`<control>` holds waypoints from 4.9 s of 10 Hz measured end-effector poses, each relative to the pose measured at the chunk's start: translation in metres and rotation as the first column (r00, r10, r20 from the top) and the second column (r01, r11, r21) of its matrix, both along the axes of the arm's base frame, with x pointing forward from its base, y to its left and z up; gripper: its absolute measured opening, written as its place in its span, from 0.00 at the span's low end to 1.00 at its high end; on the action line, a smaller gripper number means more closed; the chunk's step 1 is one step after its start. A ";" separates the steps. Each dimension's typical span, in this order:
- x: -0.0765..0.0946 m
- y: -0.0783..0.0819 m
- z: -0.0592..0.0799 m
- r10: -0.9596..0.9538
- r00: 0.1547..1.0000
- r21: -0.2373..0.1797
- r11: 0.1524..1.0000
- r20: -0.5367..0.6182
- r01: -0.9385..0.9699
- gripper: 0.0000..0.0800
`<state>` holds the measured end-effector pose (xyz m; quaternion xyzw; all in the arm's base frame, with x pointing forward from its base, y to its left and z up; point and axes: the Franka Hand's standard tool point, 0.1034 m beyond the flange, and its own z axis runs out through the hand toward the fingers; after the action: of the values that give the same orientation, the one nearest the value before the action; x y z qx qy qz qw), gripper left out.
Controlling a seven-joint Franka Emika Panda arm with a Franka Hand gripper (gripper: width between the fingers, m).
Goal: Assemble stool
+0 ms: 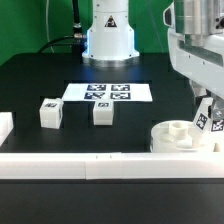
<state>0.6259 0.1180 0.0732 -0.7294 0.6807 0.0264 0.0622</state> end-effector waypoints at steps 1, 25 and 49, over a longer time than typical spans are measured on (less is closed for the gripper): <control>0.000 0.000 0.000 -0.102 0.995 0.018 0.995 -0.006 0.102 0.43; -0.040 -0.076 0.029 0.058 0.993 0.002 0.998 0.101 -0.058 0.81; -0.100 -0.163 -0.018 0.997 -0.054 -0.109 -0.061 -0.064 -0.992 0.81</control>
Offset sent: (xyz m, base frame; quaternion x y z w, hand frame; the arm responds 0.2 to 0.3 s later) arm -0.0104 0.0005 -0.0054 0.0283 -0.0040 0.2633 0.9643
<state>0.5258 -0.0445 0.0556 -0.9980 -0.0626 0.0087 -0.0088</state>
